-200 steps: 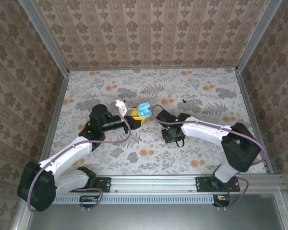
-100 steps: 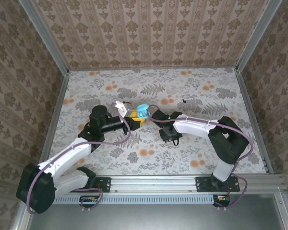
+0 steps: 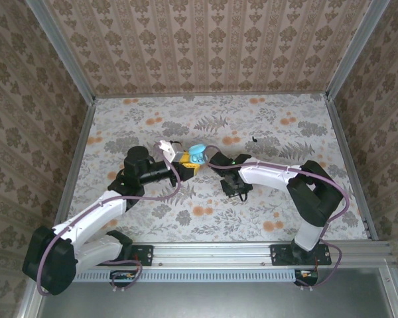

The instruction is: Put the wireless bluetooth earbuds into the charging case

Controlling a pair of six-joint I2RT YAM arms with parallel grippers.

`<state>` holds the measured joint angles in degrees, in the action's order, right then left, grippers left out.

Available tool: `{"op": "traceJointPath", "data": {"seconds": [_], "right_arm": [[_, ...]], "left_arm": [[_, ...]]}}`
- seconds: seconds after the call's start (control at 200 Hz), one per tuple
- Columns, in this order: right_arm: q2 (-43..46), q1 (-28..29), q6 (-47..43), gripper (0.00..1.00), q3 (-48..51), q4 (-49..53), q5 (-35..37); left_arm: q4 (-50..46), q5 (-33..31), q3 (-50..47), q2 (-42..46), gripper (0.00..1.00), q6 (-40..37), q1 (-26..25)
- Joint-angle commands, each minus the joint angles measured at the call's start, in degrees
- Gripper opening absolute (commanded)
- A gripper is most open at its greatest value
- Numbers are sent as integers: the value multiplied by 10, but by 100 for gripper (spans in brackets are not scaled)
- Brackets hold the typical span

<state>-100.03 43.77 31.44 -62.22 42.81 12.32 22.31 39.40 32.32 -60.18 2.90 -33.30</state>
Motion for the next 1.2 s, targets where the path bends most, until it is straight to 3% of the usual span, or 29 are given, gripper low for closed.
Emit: {"op": "traceJointPath", "data": {"seconds": [0.0,1.195], "right_arm": [[14,4,5,29,-15,27,17],[-37,4,-1,28,-9,7,22]], "left_arm": [[14,13,6,-2,37,-12,2],[5,14,13,0,37,-14,2]]}}
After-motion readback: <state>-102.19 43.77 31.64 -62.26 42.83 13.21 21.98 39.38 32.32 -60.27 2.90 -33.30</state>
